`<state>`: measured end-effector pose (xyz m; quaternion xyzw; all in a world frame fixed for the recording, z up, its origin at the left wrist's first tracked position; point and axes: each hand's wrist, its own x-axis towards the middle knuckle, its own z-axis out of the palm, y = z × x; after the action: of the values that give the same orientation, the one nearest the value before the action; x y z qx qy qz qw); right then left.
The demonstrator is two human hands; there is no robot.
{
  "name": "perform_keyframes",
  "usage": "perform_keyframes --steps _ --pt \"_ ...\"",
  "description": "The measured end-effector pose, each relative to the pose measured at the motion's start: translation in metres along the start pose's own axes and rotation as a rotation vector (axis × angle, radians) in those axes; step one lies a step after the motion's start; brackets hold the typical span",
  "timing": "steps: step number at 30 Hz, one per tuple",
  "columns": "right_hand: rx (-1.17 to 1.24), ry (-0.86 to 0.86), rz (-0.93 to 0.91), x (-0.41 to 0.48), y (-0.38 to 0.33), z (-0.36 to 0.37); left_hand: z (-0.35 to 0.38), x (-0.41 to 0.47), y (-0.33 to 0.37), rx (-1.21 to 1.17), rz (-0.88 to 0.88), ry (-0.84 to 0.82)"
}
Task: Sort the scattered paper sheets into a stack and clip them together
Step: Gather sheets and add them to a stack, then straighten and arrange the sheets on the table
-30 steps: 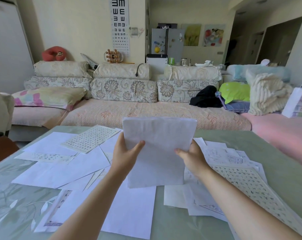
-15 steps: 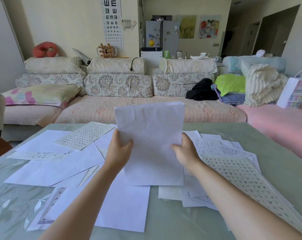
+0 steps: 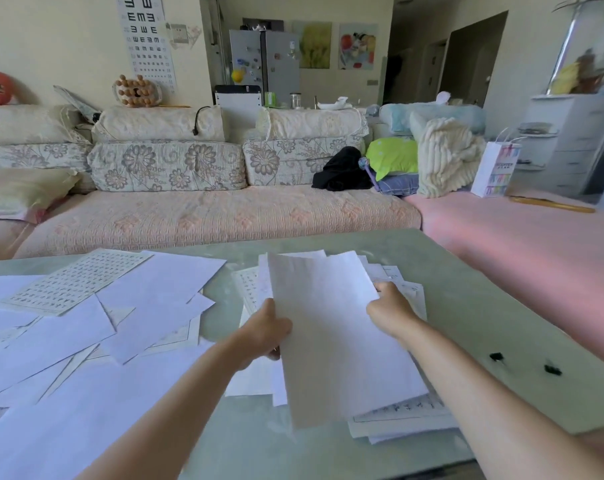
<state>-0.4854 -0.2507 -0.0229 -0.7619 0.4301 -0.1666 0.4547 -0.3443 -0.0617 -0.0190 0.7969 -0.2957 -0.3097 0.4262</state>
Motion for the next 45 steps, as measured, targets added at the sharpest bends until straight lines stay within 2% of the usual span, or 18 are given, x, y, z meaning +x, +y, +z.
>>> perform_keyframes --steps 3,6,9,11,15,19,22,24,27,31,34,39,42,45 --pt "-0.061 0.071 0.031 0.005 0.033 -0.025 0.043 0.016 0.011 0.059 -0.01 -0.049" --pt "-0.128 0.103 0.053 0.004 0.059 -0.042 0.073 0.031 0.017 0.111 -0.044 -0.005" --pt "-0.372 0.131 0.072 0.005 0.077 -0.052 0.093 0.041 0.015 0.392 -0.064 0.044" --pt "-0.556 0.133 0.126 0.008 0.084 -0.054 0.103 0.042 0.014 0.462 -0.091 0.095" --pt "-0.57 0.065 0.128 0.012 0.087 -0.055 0.111 0.041 0.018 0.332 -0.142 0.146" --pt "-0.646 0.019 0.1 0.008 0.086 -0.055 0.112 0.041 0.016 0.196 -0.137 0.106" --pt "-0.799 0.097 0.045 0.002 0.076 -0.051 0.102 0.04 0.013 0.161 -0.103 0.07" --pt "-0.811 0.113 -0.068 0.003 0.063 -0.041 0.087 0.043 0.01 0.191 -0.069 0.112" --pt "-0.646 0.022 -0.26 0.002 0.035 -0.012 0.057 0.054 0.0 0.251 -0.033 0.24" --pt "-0.526 -0.161 -0.433 0.008 0.002 0.039 0.017 0.07 -0.023 0.499 -0.075 0.319" --pt "-0.545 -0.257 -0.482 0.021 -0.014 0.076 -0.007 0.085 -0.039 0.636 -0.146 0.331" --pt "-0.653 -0.277 -0.472 0.051 -0.029 0.123 -0.035 0.117 -0.056 0.647 -0.222 0.368" --pt "-0.823 -0.297 -0.371 0.063 -0.027 0.14 -0.04 0.133 -0.055 0.546 -0.185 0.403" --pt "-0.844 -0.199 -0.394 0.072 -0.024 0.149 -0.043 0.145 -0.044 0.332 -0.197 0.425"
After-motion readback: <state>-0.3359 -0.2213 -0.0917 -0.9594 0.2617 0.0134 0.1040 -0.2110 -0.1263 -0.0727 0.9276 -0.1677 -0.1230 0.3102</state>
